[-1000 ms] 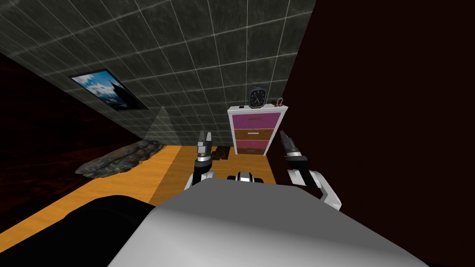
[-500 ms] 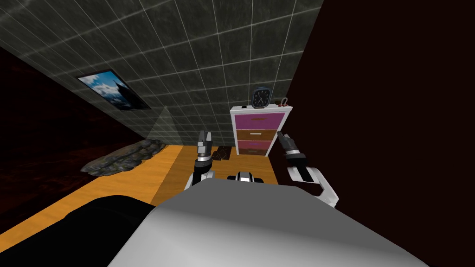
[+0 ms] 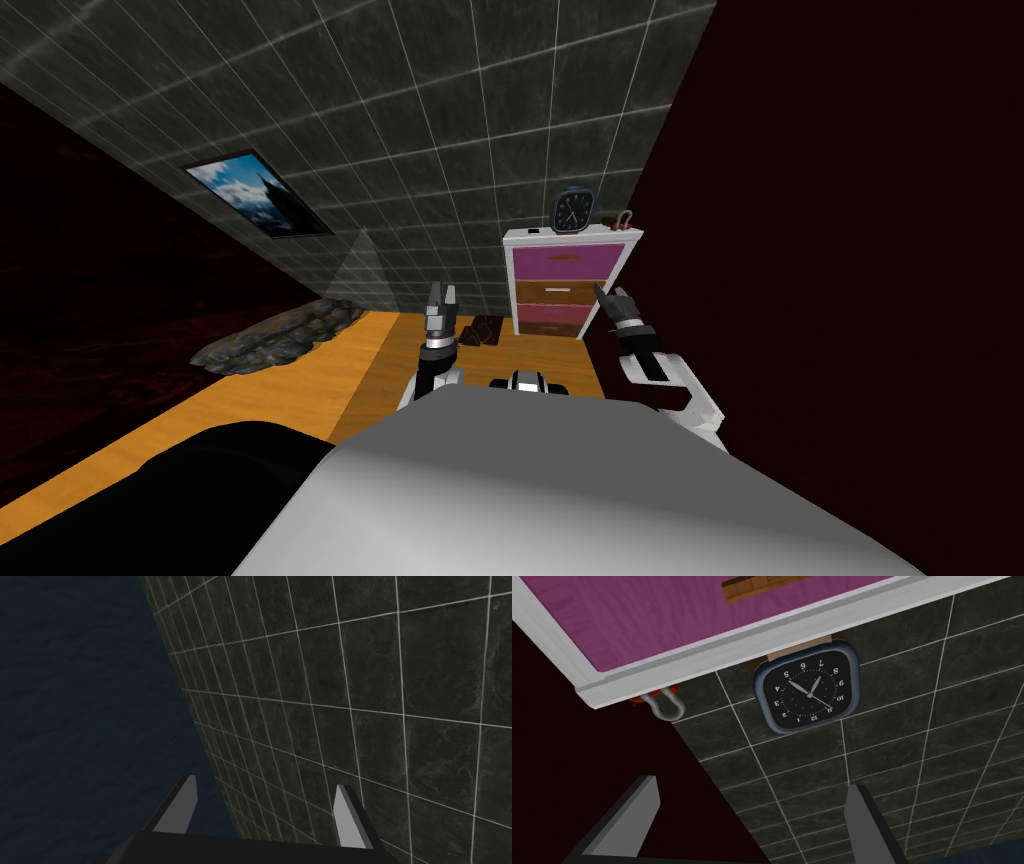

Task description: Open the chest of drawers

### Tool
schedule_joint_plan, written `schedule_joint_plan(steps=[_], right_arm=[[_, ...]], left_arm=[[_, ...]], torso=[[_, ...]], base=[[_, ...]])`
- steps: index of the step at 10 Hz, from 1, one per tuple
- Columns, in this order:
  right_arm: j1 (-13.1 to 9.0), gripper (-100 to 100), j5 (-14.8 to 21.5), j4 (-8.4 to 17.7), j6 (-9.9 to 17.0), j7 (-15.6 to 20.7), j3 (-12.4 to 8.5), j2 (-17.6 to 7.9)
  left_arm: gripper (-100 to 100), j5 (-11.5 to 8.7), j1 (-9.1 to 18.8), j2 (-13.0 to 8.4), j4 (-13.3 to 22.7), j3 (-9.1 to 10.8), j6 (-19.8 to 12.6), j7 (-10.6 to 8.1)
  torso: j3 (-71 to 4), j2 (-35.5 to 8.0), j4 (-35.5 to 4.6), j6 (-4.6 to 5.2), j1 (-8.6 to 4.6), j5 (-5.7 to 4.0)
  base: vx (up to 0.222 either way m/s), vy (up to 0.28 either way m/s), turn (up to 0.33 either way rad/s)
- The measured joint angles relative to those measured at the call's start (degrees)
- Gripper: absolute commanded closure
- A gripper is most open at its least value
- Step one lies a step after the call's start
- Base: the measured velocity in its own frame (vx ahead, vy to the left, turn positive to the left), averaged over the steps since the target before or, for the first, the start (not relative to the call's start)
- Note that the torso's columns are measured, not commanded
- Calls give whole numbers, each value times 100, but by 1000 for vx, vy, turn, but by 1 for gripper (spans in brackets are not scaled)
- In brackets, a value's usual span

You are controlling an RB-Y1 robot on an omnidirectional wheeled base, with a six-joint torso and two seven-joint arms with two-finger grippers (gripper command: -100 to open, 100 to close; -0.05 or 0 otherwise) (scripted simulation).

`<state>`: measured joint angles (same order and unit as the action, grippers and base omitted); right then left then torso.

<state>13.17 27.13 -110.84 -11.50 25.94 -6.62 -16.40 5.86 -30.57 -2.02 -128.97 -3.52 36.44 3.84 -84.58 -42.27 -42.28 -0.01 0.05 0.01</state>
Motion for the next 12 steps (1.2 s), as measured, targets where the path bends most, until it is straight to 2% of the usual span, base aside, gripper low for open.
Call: schedule_joint_plan(steps=[9, 12], right_arm=[[-655, -100, 1017, 791, 353, 1217, -122, -336], [-927, -100, 1386, 1157, 456, 1642, -170, -440]], left_arm=[[0, 0, 0, 0, 0, 0, 0, 0], [0, 0, 0, 0, 0, 0, 0, 0]], torso=[[1, -2, 0, 3, -6, -1], [1, -2, 0, 1, -4, -1]], base=[[25, 60, 44], [26, 56, 44]])
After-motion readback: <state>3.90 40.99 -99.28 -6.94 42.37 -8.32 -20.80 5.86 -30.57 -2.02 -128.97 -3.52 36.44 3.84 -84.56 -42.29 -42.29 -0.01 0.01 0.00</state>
